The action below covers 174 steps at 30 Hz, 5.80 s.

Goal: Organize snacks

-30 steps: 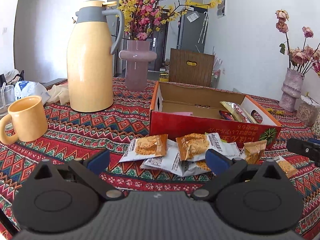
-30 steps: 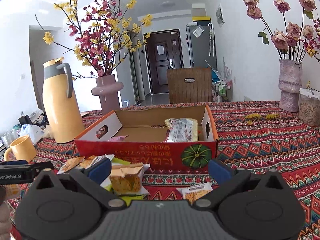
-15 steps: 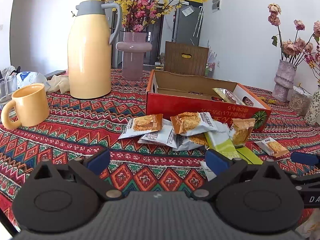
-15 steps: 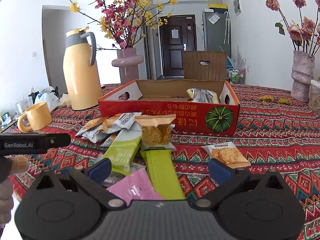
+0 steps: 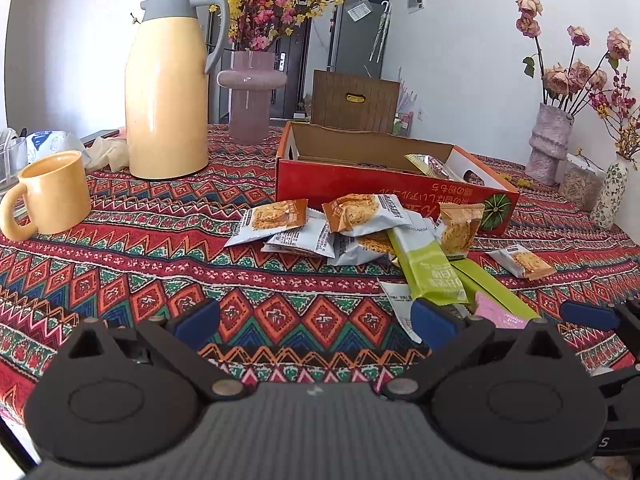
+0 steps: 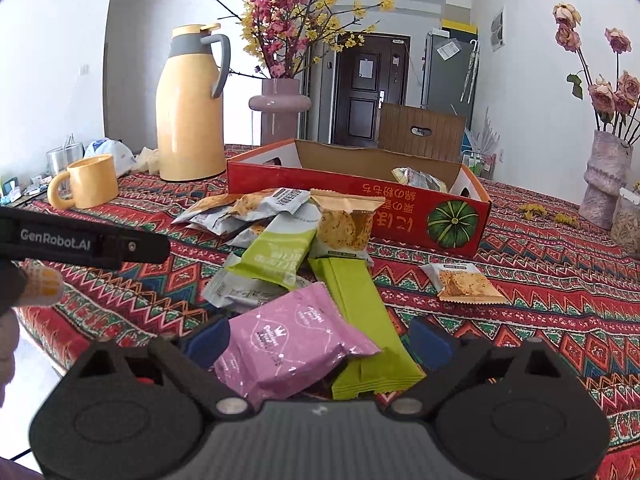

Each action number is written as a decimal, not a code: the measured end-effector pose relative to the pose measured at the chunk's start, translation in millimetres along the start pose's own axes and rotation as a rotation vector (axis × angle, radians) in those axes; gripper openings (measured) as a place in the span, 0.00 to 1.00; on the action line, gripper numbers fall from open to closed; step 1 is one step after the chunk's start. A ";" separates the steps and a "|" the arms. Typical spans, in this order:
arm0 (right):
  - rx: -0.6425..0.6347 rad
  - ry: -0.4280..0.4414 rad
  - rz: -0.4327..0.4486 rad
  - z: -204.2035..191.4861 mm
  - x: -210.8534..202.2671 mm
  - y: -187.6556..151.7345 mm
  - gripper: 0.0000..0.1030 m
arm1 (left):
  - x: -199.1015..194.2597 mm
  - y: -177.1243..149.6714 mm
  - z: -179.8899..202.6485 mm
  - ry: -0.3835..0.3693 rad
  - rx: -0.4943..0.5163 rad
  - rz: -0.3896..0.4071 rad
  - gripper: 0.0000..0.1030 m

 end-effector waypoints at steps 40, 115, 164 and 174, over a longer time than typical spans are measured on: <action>0.045 0.105 -0.073 -0.2 31.3 -12.3 0.77 | 8.6 -10.9 -29.9 -0.036 -0.053 -0.053 1.00; 0.297 -0.028 0.133 148.4 63.6 13.8 0.64 | 111.0 22.1 97.9 0.001 0.146 -0.200 0.40; 0.252 -0.085 0.154 132.1 47.3 36.5 0.64 | 67.2 50.3 88.3 -0.124 0.123 -0.083 0.37; 0.213 -0.083 0.187 125.4 58.1 68.5 0.64 | 57.5 88.5 96.6 -0.141 0.130 0.016 0.37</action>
Point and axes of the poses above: each gripper's, at about its wrist camera, not at the fingertips, and x roughly the way its jaws point, z to its right, y to its top, the point moved 2 cm from there along x, roughly the way its jaws point, and after that the axes turned 6 degrees about z, right-handed, at the moved point
